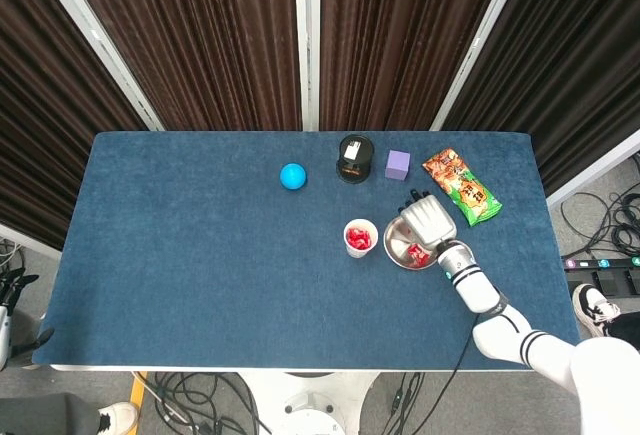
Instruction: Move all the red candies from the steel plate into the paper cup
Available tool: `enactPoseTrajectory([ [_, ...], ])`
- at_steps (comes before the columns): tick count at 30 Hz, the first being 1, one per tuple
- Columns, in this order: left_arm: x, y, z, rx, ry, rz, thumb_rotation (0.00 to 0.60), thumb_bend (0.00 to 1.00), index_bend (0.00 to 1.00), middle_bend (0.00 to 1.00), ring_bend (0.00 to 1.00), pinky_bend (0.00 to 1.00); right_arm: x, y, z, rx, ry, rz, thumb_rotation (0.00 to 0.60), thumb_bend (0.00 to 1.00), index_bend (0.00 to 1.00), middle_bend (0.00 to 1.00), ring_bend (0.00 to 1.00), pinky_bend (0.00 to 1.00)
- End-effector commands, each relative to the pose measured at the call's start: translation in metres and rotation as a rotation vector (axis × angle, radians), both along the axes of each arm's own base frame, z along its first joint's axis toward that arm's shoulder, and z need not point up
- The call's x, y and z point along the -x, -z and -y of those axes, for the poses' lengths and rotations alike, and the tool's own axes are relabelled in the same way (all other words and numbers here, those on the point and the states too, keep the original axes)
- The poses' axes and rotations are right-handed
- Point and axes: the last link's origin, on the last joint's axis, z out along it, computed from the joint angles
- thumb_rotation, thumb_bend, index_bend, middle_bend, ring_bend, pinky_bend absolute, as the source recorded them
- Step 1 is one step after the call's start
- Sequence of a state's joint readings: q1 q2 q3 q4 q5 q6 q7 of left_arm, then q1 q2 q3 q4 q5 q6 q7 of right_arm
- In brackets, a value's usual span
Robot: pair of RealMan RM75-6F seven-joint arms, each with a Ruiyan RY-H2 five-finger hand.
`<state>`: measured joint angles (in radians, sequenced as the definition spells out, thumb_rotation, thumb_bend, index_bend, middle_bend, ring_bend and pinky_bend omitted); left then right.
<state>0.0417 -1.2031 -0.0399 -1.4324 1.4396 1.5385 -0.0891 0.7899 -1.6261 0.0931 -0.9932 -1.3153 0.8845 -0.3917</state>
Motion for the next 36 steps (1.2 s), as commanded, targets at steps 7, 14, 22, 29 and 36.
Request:
enactPoseTrajectory([
  [7, -0.003, -0.001, -0.001, -0.002, 0.008, -0.004, 0.6, 0.0, 0.29, 0.25, 0.14, 0.21, -0.08, -0.052, -0.023, 0.027, -0.202, 0.225, 0.6, 0.31, 0.6, 0.47, 0.21, 0.38],
  [14, -0.003, -0.001, -0.002, 0.0, 0.007, -0.001, 0.6, 0.0, 0.29, 0.25, 0.14, 0.21, -0.09, -0.015, -0.03, -0.084, -0.187, 0.185, 0.6, 0.31, 0.57, 0.43, 0.2, 0.38],
  [22, -0.001, 0.0, -0.001, 0.0, 0.0, 0.004, 0.6, 0.0, 0.29, 0.25, 0.14, 0.21, -0.092, 0.008, -0.026, -0.121, -0.168, 0.144, 0.6, 0.3, 0.52, 0.4, 0.18, 0.37],
  [29, 0.001, 0.0, 0.0, -0.002, -0.001, 0.005, 0.6, 0.0, 0.29, 0.25, 0.14, 0.21, -0.089, 0.002, -0.027, -0.109, -0.15, 0.141, 0.6, 0.13, 0.37, 0.31, 0.14, 0.35],
  [36, 0.001, 0.001, 0.002, -0.006, 0.003, 0.011, 0.6, 0.0, 0.29, 0.25, 0.14, 0.21, -0.071, -0.021, -0.023, -0.045, -0.1, 0.178, 0.6, 0.06, 0.34, 0.31, 0.16, 0.37],
])
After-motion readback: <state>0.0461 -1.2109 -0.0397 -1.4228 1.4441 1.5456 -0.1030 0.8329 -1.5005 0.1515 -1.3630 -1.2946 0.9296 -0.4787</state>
